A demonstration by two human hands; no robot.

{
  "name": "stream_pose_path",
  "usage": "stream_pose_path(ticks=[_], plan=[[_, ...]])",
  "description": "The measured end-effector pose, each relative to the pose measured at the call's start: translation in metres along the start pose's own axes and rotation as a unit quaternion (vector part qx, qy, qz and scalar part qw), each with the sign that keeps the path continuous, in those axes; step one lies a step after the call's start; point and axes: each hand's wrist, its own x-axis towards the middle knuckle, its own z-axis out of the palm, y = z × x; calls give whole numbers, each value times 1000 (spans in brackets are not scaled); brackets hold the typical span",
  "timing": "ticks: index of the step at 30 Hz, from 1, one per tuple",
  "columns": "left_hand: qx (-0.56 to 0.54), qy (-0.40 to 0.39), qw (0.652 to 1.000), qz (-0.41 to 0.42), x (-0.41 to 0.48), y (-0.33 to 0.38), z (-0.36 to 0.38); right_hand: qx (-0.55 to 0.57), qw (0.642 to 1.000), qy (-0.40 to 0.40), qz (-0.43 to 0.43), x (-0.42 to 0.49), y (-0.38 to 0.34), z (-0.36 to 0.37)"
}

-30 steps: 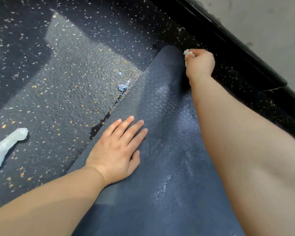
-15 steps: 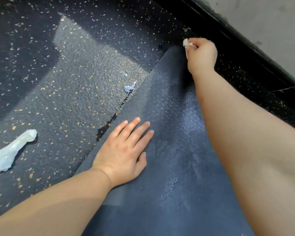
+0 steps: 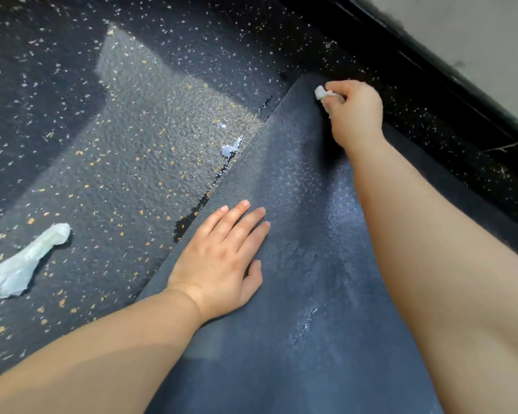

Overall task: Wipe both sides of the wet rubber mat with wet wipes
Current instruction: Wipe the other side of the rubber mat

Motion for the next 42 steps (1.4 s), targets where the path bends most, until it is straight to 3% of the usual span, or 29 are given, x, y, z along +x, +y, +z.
stream_pose_path(ticks=[4, 9, 11, 15, 18, 22, 26, 28, 31, 34, 36, 38, 42], plan=[[-20, 20, 999, -33, 0, 1, -1, -48, 994, -36, -93, -60, -8, 17], [-33, 27, 998, -47, 0, 2, -4, 39, 966, -176, -185, -156, -5, 6], [-35, 30, 998, -40, 0, 1, -3, 64, 979, -136, -139, -138, 4, -7], [-30, 26, 999, -34, -1, 0, -3, 17, 999, 44, 14, -62, 30, -22], [-29, 23, 999, -31, -1, 0, -3, -12, 997, 48, 53, -51, 39, -11], [-36, 22, 999, -35, -1, 1, -3, -5, 999, -7, -49, -130, 19, 5], [-35, 18, 999, -34, -2, 1, -3, 29, 967, -163, -194, -226, 15, -3], [-34, 18, 999, -31, -1, 1, -3, 59, 974, -152, -156, -218, 23, -16], [-34, 19, 999, -26, -2, 0, -2, 31, 999, 27, -5, -170, 41, -30], [-34, 22, 999, -24, -2, -1, -1, 2, 992, 56, 114, -139, 57, -29], [-33, 25, 999, -20, -1, -1, 1, -5, 993, 35, 115, -150, 53, -19], [-35, 17, 999, -18, -2, -3, 1, 0, 998, 10, 54, -193, 36, -6], [-43, -7, 999, -10, -2, 0, -7, 20, 989, -146, -19, -300, 10, -11]])
